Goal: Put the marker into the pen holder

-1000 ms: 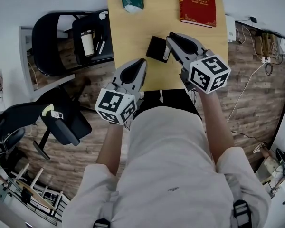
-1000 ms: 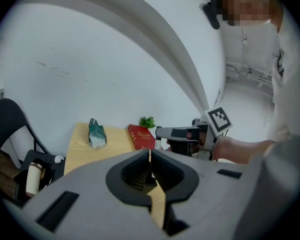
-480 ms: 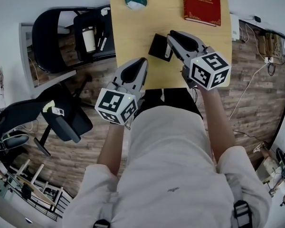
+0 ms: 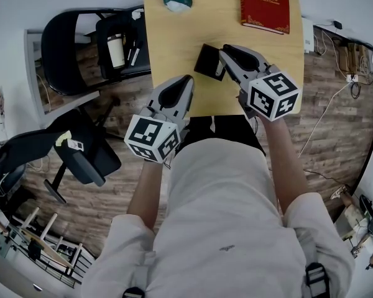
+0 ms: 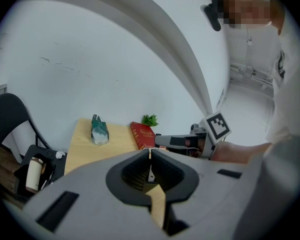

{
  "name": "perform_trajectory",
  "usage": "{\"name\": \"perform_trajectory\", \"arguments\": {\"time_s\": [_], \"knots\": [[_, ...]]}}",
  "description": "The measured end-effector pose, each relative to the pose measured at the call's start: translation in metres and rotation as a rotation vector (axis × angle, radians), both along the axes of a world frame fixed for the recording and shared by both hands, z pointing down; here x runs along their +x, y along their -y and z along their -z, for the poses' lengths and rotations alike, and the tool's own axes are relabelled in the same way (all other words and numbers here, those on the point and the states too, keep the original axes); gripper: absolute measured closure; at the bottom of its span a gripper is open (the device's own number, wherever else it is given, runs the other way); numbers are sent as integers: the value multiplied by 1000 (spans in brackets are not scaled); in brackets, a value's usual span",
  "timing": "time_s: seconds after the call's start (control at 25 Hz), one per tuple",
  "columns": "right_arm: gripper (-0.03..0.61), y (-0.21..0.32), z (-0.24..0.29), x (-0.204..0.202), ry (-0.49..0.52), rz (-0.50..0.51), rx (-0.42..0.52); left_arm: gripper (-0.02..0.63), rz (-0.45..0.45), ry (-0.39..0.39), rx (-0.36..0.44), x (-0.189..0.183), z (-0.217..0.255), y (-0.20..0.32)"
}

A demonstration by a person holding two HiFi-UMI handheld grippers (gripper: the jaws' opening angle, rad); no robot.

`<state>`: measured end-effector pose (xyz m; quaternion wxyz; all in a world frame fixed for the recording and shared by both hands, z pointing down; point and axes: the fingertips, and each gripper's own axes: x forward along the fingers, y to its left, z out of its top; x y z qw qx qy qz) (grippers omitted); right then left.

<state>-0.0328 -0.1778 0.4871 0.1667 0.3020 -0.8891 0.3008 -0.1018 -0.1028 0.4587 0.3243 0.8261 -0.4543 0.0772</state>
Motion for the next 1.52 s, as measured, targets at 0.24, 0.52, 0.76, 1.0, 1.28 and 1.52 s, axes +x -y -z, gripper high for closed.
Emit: {"name": "perform_trajectory", "arguments": {"time_s": [0.24,0.52,0.76,1.0,1.28,1.52], "knots": [[508,-5,-7,3,-11,-3,-18,600,-6,-5,-7,2,-3,0],[506,-11,-19,5,-26,9,-40,600,-7,-6,-9,4,-4,0],[506,-14,-25,4,-32,27,-51,600,-7,-9,-13,7,-4,0],[506,-17,-33,4,-41,34,-66,600,-5,-9,-18,8,-7,-1],[505,-21,-41,1,-52,45,-85,600,-3,-10,-22,6,-8,-1],[503,-26,-46,0,-58,58,-96,600,-5,-9,-23,8,-9,-3]]}}
